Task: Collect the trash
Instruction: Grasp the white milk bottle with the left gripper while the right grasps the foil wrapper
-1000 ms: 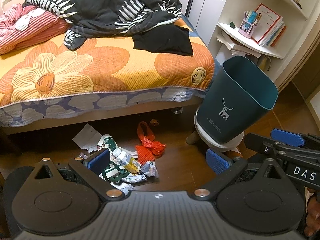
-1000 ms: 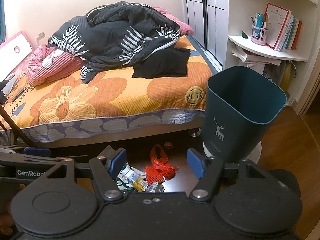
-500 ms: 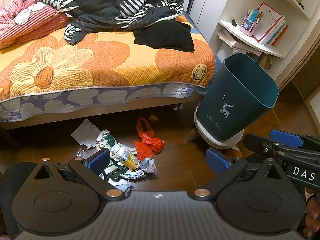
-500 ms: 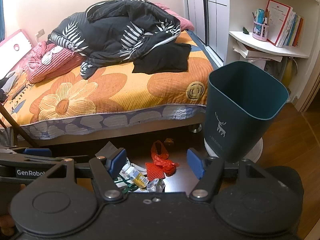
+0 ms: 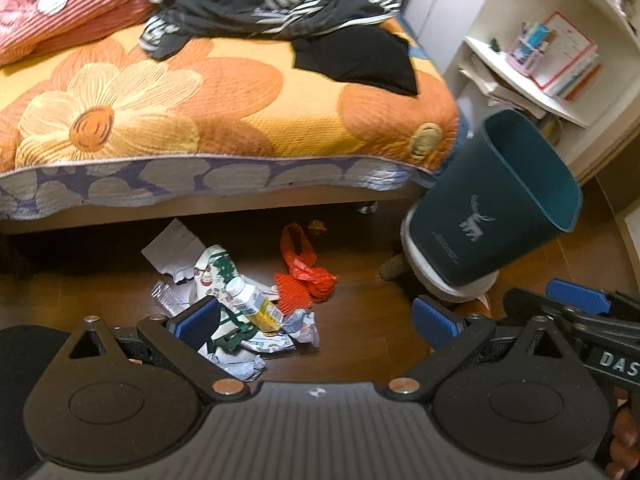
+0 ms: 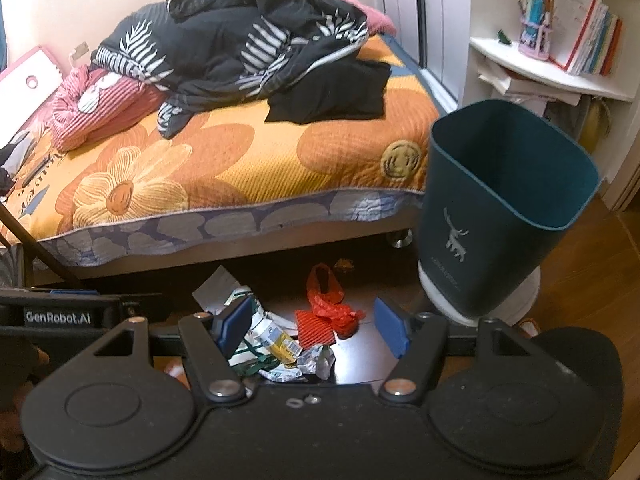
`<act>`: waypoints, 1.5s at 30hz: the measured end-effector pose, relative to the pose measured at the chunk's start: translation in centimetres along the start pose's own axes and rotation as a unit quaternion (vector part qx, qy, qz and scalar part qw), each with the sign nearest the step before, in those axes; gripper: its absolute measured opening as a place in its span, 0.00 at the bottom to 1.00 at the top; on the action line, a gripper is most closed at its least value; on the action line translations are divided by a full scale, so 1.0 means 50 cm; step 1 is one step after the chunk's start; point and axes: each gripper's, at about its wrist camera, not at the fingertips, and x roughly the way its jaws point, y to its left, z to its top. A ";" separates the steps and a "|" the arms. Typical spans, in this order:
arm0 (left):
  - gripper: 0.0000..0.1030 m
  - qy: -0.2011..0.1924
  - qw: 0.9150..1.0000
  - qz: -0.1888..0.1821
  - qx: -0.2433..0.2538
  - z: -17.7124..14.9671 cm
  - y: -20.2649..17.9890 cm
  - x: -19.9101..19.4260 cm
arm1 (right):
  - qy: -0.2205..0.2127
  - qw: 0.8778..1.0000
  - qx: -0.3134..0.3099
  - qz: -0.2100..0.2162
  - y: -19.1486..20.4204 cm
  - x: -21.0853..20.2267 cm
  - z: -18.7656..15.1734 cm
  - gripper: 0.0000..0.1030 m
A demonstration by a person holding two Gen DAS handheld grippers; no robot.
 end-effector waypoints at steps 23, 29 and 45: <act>1.00 0.155 0.981 0.079 -0.085 0.094 0.168 0.506 | 0.225 0.968 -0.080 0.071 -0.033 0.574 -0.041 0.65; 0.99 0.229 0.958 0.079 -0.154 0.075 0.216 0.684 | 0.279 0.952 -0.097 0.074 -0.024 0.677 -0.096 0.64; 0.96 0.337 0.907 0.099 -0.234 -0.007 0.264 0.944 | 0.355 0.926 -0.107 0.075 -0.021 0.844 -0.189 0.63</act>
